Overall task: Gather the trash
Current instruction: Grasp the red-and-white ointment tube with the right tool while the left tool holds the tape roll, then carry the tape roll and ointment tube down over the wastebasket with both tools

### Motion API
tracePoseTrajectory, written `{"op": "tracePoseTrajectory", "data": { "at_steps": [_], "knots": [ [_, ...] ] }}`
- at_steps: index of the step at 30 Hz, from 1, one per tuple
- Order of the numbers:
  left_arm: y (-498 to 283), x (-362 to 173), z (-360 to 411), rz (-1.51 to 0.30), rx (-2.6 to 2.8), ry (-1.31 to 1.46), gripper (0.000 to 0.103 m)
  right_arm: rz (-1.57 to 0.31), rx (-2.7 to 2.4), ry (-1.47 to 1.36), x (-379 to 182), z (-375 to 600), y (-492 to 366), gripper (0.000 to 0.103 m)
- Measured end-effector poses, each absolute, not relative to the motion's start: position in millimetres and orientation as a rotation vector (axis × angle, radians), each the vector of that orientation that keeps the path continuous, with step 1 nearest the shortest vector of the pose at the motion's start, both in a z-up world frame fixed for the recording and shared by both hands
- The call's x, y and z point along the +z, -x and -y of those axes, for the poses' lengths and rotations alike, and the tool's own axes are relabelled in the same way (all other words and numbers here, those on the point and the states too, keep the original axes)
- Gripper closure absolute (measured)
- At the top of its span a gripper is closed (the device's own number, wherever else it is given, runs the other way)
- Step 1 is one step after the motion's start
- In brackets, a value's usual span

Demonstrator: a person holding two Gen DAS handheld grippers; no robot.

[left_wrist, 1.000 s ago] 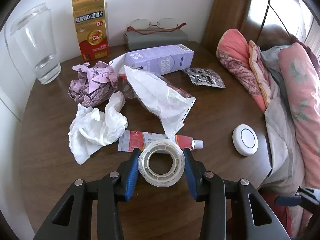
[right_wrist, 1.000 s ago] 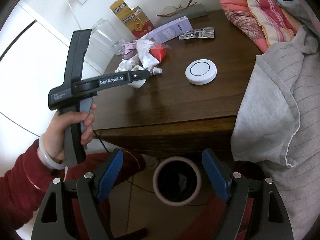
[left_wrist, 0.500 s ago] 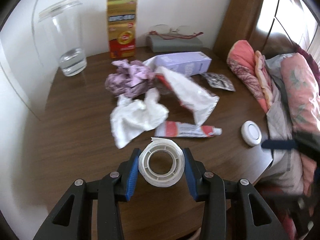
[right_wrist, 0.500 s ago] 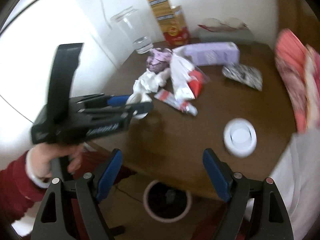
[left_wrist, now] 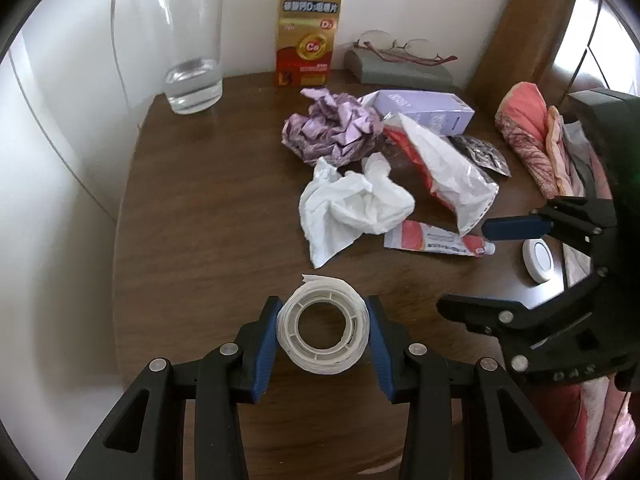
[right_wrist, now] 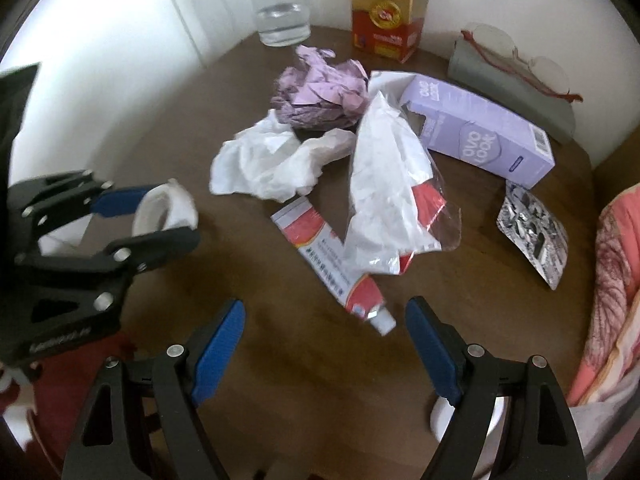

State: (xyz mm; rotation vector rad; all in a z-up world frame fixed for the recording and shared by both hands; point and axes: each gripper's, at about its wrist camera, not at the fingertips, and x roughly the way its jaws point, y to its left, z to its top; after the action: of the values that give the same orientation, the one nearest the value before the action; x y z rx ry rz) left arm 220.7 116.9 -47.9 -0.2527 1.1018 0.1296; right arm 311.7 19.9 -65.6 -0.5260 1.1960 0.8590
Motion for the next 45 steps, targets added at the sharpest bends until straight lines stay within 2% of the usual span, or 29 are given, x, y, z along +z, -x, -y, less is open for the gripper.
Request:
{"op": "tracePoseTrajectory", "data": {
  "at_steps": [7,9,12,14,16,22,31,45],
  "knots": [
    [-218,-52,-119,-1.117,0.123,0.255,0.060,-1.224,0.833,0.536,-72,-30,-319,0.022],
    [-217,-52,-120,-1.116,0.121,0.258,0.060,-1.213,0.806,0.581,-73,-33,-317,0.029],
    [-217,-53,-119,-1.115,0.122,0.251,0.060,-1.217,0.802,0.587,-69,-36,-316,0.047],
    [-217,-52,-119,-1.115,0.123,0.247,0.060,-1.231,0.787,0.575,-66,-35,-318,0.068],
    [-217,-53,-119,-1.115,0.122,0.251,0.060,-1.245,0.792,0.571,-65,-34,-318,0.078],
    [-215,-52,-118,-1.110,0.110,0.250,0.060,-1.278,0.872,0.556,-61,-30,-303,0.082],
    [-209,-52,-116,-1.097,0.080,0.262,0.060,-1.294,0.908,0.311,-54,11,-295,0.082],
    [-191,-40,-99,-1.070,0.049,0.227,0.060,-1.260,0.924,0.163,-44,56,-270,0.082]
  ]
}}
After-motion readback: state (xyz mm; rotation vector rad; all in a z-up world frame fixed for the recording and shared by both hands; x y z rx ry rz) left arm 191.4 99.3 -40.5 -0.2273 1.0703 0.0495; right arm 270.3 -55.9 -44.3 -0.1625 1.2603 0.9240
